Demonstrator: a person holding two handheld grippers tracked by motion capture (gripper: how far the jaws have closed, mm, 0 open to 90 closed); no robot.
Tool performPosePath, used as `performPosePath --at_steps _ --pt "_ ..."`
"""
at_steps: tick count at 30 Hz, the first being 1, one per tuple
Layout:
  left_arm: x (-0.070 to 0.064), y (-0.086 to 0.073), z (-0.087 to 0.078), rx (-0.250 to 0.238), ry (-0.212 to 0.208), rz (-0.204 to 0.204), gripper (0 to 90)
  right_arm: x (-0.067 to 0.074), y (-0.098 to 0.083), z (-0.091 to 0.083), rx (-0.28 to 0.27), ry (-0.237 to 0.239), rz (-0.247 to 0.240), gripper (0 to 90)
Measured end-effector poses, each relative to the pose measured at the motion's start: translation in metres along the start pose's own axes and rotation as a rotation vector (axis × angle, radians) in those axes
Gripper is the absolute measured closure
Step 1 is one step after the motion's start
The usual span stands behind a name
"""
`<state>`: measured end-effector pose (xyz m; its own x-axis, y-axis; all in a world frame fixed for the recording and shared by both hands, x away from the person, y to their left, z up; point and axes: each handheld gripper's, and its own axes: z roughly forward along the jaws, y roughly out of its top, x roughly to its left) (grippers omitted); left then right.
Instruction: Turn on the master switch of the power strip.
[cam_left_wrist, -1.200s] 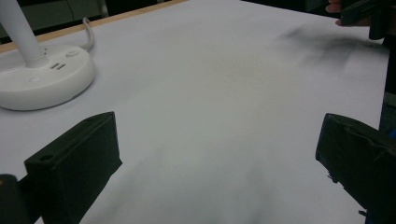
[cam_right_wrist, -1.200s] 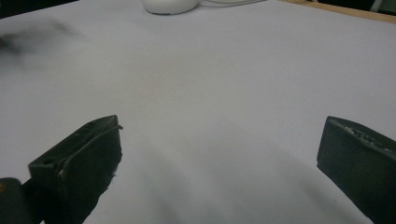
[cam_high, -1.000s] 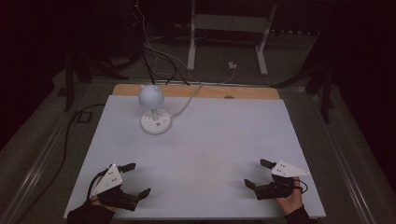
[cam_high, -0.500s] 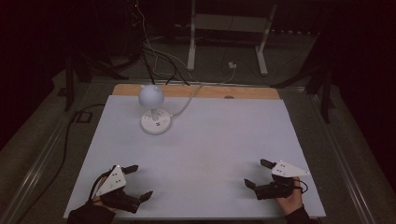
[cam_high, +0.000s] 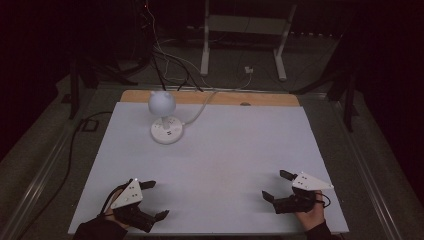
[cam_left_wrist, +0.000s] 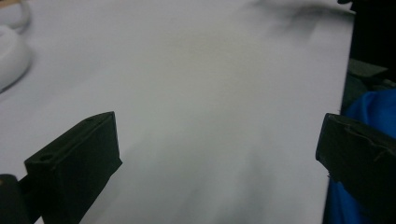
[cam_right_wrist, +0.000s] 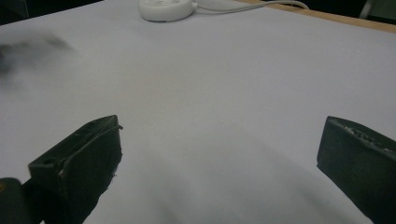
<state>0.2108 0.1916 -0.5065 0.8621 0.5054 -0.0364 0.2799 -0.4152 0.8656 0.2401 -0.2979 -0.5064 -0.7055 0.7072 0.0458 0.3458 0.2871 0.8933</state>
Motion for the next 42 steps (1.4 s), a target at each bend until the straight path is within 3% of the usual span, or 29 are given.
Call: performPosePath --at_steps 13,27,42 --pt "-0.004 0.025 -0.002 0.007 -0.029 0.027 0.3 0.002 0.002 0.0 -0.005 0.005 -0.001 0.0" --pt "0.006 0.053 -0.004 -0.019 -0.038 0.022 0.3 0.003 0.002 -0.001 -0.011 0.0 -0.004 0.0" --pt "0.019 0.079 0.005 -0.05 0.011 -0.01 0.3 0.002 0.002 -0.002 -0.017 0.002 0.003 0.0"
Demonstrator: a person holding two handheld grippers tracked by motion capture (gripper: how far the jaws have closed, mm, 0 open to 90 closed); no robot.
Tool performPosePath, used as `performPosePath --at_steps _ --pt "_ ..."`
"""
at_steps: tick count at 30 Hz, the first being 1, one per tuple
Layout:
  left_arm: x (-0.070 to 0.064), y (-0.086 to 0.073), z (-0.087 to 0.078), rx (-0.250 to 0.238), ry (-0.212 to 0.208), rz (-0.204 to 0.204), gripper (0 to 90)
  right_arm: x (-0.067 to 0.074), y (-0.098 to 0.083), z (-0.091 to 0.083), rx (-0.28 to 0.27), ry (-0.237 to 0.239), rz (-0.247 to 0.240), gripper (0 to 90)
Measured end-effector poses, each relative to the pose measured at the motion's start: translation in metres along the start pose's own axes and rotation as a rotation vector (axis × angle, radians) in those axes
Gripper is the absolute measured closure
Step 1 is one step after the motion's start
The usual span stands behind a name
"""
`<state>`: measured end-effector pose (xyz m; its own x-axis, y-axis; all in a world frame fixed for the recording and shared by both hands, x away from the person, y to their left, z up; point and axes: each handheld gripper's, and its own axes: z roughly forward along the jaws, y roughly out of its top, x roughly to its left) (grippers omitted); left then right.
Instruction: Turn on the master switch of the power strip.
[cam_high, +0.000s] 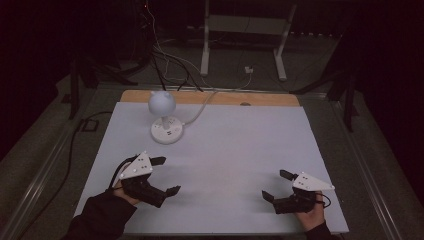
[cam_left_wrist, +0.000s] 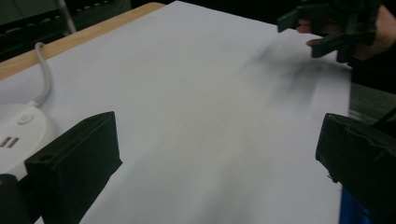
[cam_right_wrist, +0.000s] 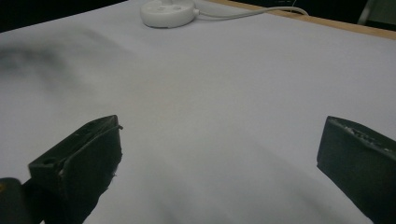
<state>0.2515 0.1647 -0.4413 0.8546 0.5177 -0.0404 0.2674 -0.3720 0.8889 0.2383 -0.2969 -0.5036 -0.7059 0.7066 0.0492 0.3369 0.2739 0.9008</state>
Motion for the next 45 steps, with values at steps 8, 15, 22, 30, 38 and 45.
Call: performPosePath --at_steps 8,15,22,30,38,45 --pt "0.006 0.01 0.007 0.005 0.029 -0.001 0.3 -0.001 0.0 0.0 -0.004 0.005 0.009 0.0" --pt "0.014 0.016 0.017 0.019 0.07 -0.034 0.3 -0.001 0.0 0.001 -0.001 0.005 0.007 0.0" --pt "0.024 0.02 0.025 -0.008 0.108 -0.07 0.3 -0.001 -0.001 0.001 -0.002 0.005 0.008 0.0" --pt "0.036 0.021 0.039 -0.009 0.163 -0.128 0.3 -0.001 -0.001 0.001 -0.003 0.007 0.008 0.0" --pt "0.044 0.016 0.055 0.011 0.19 -0.172 0.3 -0.002 -0.001 0.001 -0.006 0.019 0.01 0.0" --pt "0.049 0.015 0.066 0.04 0.248 -0.185 0.3 -0.001 -0.001 0.0 -0.012 0.028 0.008 0.0"
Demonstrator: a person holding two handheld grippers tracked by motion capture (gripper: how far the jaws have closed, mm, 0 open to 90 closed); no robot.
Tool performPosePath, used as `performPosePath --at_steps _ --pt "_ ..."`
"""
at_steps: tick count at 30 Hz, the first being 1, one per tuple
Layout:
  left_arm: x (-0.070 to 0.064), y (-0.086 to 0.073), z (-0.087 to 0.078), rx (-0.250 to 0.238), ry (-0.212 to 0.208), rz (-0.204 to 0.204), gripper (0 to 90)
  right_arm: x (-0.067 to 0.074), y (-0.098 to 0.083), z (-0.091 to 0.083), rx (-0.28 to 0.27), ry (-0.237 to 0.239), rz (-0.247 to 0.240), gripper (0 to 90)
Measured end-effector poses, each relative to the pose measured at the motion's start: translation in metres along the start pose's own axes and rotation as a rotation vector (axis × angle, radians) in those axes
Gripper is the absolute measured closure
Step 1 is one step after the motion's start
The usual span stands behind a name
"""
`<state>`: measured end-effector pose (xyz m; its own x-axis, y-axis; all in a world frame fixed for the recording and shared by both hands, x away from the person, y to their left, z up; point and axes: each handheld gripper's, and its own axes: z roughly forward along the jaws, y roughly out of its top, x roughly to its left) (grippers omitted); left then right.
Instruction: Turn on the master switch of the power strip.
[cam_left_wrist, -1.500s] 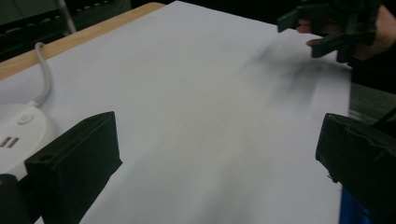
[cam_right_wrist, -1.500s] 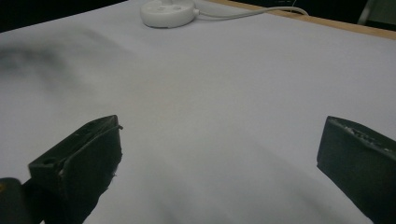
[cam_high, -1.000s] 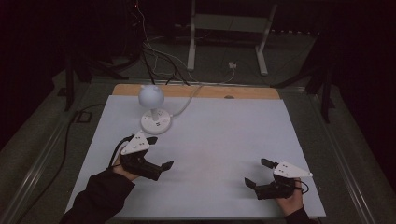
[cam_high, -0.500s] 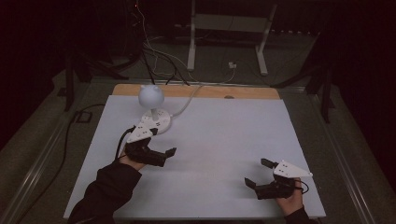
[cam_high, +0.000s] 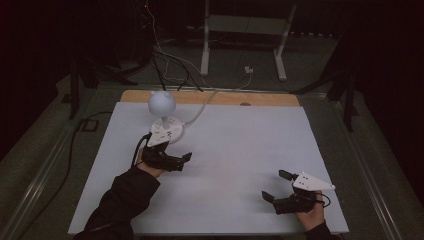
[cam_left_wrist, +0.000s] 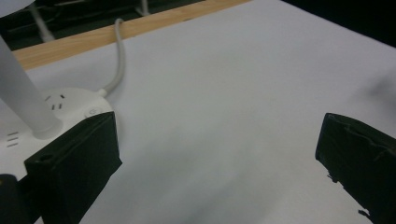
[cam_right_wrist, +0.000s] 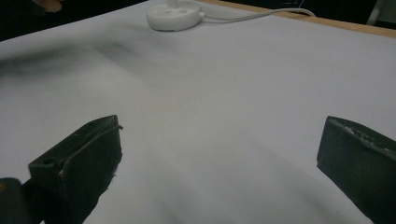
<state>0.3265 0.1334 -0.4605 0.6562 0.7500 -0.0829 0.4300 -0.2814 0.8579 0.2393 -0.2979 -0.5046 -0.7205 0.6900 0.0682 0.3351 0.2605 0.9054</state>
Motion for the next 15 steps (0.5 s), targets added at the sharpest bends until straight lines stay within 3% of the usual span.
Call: performPosePath --at_steps 4,5,8,9,11,12,14,15 --pt "-0.002 0.001 0.009 0.006 0.053 -0.008 0.3 0.0 0.0 0.0 -0.001 0.001 0.004 0.0" --pt "-0.001 0.001 0.011 0.001 0.042 -0.013 0.3 0.0 0.0 0.0 -0.001 0.001 0.004 0.0" --pt "-0.001 0.002 0.014 -0.005 0.059 -0.022 0.3 -0.001 0.0 0.0 -0.003 0.003 0.005 0.0" --pt "-0.001 0.003 0.017 0.005 0.092 -0.031 0.3 -0.001 0.0 0.0 -0.004 0.003 0.005 0.0" --pt "0.0 0.003 0.018 0.003 0.092 -0.042 0.3 -0.001 0.0 0.0 -0.005 0.004 0.006 0.0" --pt "-0.001 0.003 0.021 -0.006 0.144 -0.049 0.4 -0.001 0.0 0.0 -0.005 0.004 0.007 0.0" --pt "-0.001 0.003 0.022 -0.01 0.149 -0.058 0.4 -0.001 0.0 -0.001 -0.007 0.005 0.008 0.0" --pt "-0.001 0.003 0.025 -0.014 0.171 -0.066 0.4 -0.001 0.0 -0.001 -0.007 0.004 0.008 0.0"
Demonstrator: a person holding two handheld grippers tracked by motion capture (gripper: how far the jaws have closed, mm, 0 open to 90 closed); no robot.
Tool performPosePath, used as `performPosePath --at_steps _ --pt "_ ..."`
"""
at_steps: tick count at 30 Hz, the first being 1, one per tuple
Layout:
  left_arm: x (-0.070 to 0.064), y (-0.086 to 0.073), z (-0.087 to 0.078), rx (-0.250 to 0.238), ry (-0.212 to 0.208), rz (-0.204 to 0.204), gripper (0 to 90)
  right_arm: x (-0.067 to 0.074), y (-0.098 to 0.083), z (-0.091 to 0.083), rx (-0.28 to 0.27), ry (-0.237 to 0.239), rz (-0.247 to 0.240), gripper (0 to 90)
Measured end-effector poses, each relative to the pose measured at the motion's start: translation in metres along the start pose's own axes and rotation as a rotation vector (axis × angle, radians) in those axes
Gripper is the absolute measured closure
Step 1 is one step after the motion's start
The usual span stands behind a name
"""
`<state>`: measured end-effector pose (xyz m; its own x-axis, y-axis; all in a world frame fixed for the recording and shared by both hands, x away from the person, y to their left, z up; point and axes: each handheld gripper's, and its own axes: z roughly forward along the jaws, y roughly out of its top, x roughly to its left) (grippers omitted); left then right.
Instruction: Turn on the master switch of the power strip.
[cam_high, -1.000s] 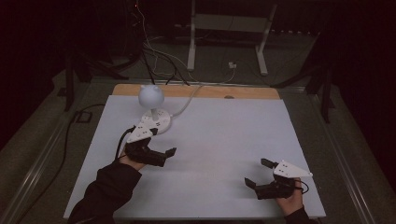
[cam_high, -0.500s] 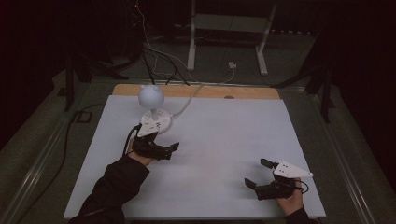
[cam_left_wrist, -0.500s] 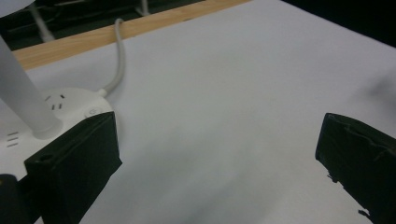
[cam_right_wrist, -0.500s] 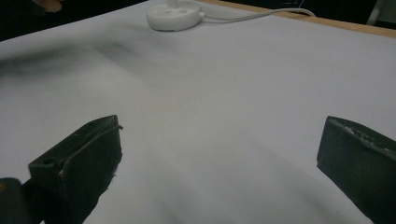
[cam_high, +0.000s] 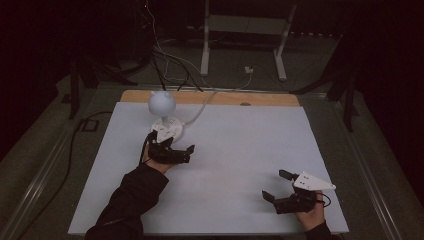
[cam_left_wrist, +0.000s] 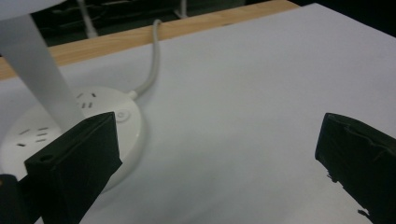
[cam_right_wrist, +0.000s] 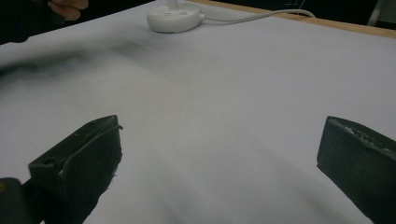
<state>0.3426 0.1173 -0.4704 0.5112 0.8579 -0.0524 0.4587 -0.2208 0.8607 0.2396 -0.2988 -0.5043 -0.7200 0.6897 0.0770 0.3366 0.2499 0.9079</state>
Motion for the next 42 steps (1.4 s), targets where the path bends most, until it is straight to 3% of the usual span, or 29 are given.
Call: performPosePath --at_steps 7,11,19,20,21,30,34,42 --pt "-0.003 0.0 0.008 0.012 0.041 0.015 4.1 0.0 0.0 -0.001 -0.004 -0.002 -0.001 0.0" --pt "-0.009 0.001 0.016 0.028 0.128 0.02 6.3 0.0 0.001 -0.001 -0.003 -0.001 -0.001 0.0" --pt "-0.014 0.0 0.024 0.042 0.187 0.018 16.2 0.0 0.001 -0.001 -0.006 0.002 0.004 0.0" --pt "-0.013 0.0 0.025 0.044 0.2 0.015 16.2 0.0 0.001 -0.001 -0.006 0.002 0.004 0.0" --pt "-0.012 0.002 0.028 0.052 0.239 -0.001 17.6 0.0 0.001 -0.001 -0.005 0.003 0.004 0.0" --pt "-0.009 0.006 0.039 0.048 0.291 -0.017 40.5 -0.001 0.001 -0.001 -0.009 0.007 0.012 0.0" --pt "-0.005 0.009 0.044 0.049 0.33 -0.029 55.1 -0.002 0.0 -0.001 -0.009 0.009 0.012 0.0" --pt "0.002 0.016 0.049 0.051 0.365 -0.051 76.6 -0.002 0.0 -0.001 -0.008 0.008 0.012 0.0"
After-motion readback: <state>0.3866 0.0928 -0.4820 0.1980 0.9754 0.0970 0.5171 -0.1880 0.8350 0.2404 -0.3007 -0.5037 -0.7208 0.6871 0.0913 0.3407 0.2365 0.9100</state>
